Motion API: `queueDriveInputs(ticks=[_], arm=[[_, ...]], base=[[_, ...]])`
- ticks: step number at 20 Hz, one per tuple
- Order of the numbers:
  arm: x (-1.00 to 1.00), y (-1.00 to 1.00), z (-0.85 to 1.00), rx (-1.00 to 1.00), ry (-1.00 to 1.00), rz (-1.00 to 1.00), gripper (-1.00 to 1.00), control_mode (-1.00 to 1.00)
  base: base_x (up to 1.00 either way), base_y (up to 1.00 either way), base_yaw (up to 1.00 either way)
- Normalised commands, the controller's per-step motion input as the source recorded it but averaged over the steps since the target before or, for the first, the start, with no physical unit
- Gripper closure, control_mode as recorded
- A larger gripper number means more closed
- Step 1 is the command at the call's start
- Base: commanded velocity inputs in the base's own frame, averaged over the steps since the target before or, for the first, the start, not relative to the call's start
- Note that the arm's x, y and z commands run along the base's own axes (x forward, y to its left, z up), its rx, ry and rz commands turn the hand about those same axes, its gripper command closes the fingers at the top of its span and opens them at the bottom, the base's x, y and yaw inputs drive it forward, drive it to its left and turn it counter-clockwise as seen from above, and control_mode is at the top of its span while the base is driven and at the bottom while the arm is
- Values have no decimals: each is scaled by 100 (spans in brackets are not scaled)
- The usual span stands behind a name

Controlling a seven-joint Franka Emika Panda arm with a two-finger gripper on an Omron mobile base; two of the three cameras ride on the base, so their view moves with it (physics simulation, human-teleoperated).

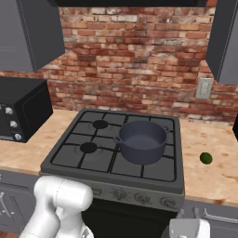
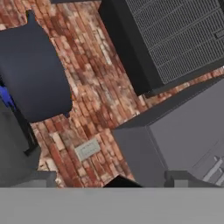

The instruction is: Turn on the burner for the pot on the stove. Wait thirty seconds for the pot to heat up. Then add the lime to the pot.

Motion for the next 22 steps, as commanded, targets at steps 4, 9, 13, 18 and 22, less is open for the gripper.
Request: queueDriveInputs(ticks=[4,9,13,18,22], arm=[[-84,13,82,3,47,-12,-100,-100],[-74,25,71,11,55,-24,-100,-100],[-67,27,65,13,58,-25,-100,-100],[-56,31,32,9,31,-23,-100,-100],[-29,-5,9,16,23,-10,-100,-100]], base=[[0,0,0],[0,0,0],[0,0,0],[0,0,0],[0,0,0]])
